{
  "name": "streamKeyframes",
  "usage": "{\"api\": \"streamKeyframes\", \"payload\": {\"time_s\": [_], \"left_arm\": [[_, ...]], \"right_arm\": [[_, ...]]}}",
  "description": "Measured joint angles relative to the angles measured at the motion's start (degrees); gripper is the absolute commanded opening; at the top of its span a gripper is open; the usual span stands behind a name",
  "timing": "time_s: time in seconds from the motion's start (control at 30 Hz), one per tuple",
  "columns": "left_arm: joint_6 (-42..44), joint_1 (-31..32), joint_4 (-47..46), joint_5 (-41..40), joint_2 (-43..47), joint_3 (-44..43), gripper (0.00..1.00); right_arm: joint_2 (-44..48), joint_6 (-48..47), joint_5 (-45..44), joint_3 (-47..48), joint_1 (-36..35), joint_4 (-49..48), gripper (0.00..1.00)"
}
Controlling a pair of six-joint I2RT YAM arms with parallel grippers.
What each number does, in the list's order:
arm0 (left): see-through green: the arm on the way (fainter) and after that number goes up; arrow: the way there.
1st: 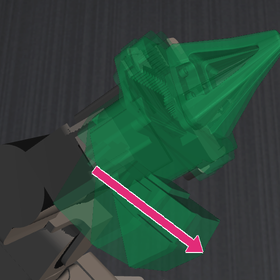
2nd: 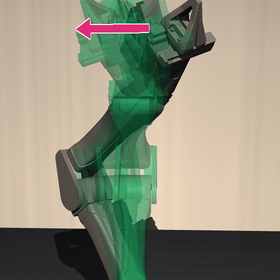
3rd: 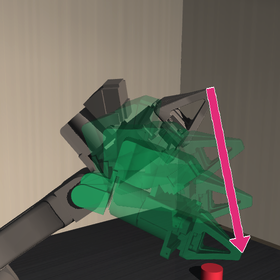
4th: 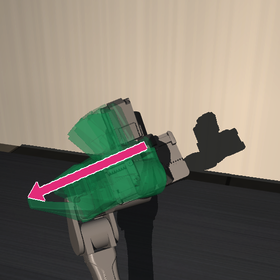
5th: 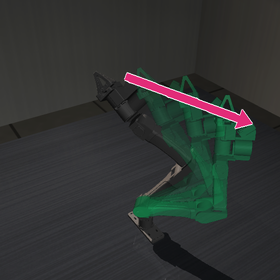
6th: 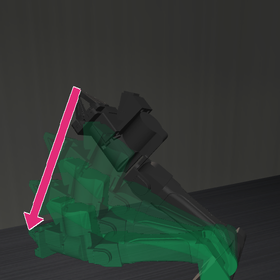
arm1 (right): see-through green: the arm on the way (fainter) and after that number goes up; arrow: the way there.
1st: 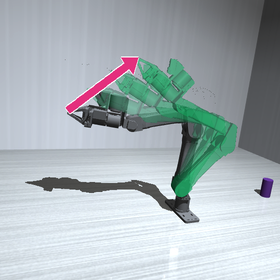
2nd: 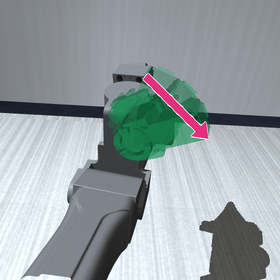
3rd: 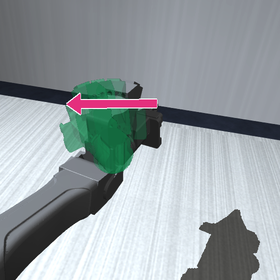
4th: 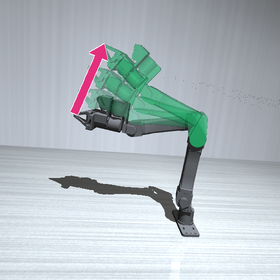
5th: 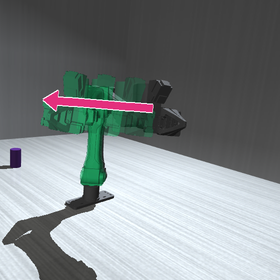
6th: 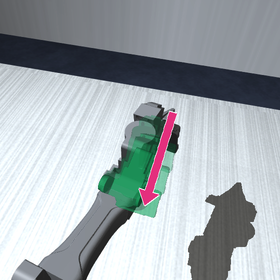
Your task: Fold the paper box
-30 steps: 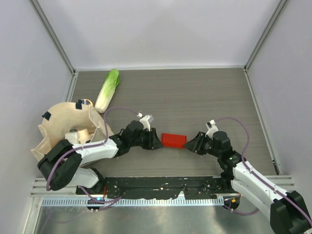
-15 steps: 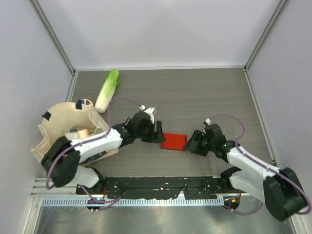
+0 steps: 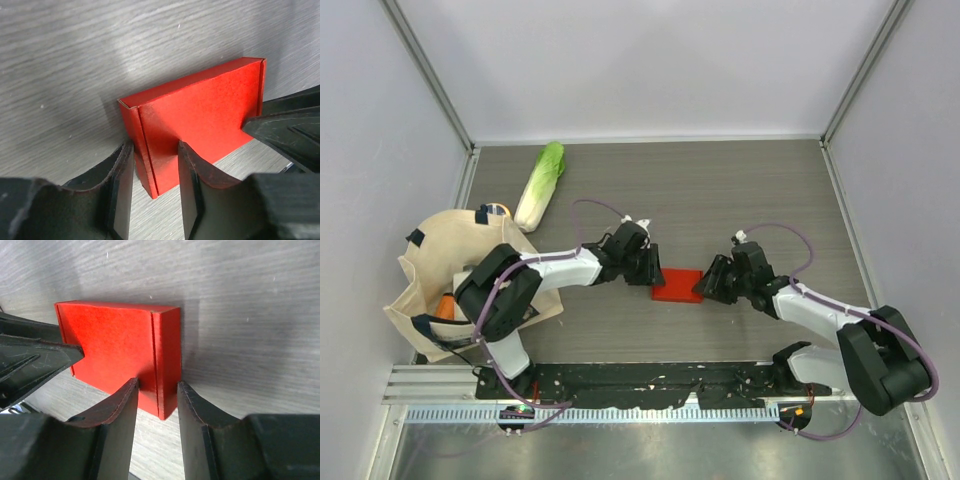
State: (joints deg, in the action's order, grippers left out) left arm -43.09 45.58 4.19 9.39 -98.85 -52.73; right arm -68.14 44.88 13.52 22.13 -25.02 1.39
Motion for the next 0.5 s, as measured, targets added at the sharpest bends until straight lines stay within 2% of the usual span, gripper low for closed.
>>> {"api": "streamKeyframes", "payload": {"time_s": [0.2,0.33,0.5], "left_arm": [[-0.6,-1.4,-3.1,-0.5,-3.8,-3.5,0.32],[0.5,-2.2,-1.8,-2.7,-10.4,-13.0,0.32],[1.6,-4.5,-1.4,-6.3,-17.4,-23.5,0.35]], "right_arm": [[-4.3,0.0,-4.3,3.4,0.3,-1.4,0.38],[-9.1,-1.6,-10.7,9.0,1.7,-0.4,0.38],[-20.6,-5.8,-14.3,21.0,4.9,0.6,0.38]]}}
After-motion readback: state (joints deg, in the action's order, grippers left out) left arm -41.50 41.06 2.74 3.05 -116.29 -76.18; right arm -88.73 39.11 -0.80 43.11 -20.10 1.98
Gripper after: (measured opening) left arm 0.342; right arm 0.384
